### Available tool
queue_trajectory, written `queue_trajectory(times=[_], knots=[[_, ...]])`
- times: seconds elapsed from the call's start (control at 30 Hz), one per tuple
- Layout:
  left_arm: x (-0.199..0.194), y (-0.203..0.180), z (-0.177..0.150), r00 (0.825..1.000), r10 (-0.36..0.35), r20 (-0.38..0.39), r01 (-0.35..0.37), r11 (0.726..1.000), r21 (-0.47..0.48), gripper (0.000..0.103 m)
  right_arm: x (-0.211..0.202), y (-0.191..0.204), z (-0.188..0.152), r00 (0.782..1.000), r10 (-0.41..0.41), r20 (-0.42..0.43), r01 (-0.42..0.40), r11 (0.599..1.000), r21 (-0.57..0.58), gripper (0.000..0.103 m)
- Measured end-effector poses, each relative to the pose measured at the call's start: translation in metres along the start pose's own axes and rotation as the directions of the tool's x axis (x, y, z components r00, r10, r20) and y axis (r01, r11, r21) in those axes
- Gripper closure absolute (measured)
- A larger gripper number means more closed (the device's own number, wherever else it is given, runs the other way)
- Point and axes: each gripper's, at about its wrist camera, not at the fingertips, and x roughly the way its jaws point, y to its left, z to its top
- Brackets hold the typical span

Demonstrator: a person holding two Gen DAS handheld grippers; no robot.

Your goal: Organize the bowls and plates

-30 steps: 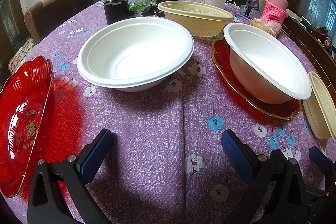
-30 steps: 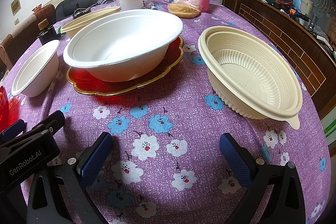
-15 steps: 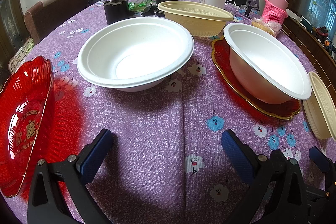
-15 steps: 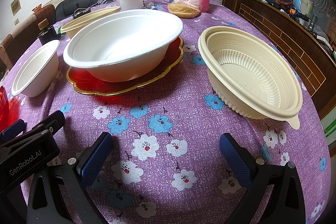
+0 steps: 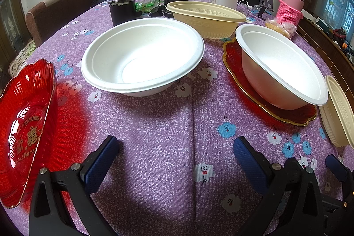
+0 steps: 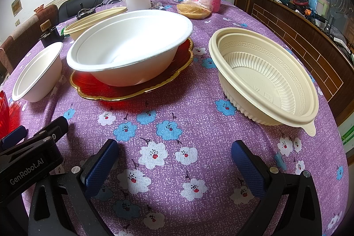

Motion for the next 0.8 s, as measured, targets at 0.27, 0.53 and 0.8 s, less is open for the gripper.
queue_trajectory(times=[0.27,0.53,0.8], knots=[[0.000,0.000,0.000,1.000,0.001,0.000,-0.001,1.000,0.000,0.000,0.000,0.000,0.000,1.000,-0.001,0.000,0.001,1.000,0.000,0.001],[0.002,-0.001,0.002,0.999,0.017,-0.049,-0.014,0.999,0.048,0.000,0.001,0.001,0.001,1.000,0.003,-0.002,-0.003,1.000,-0.009,0.001],[-0.006,0.001,-0.009,0.998,-0.025,-0.066,0.031,0.995,0.099,0.000,-0.006,-0.001,-0.008,0.996,0.086,-0.010,-0.087,0.989,-0.116,0.001]])
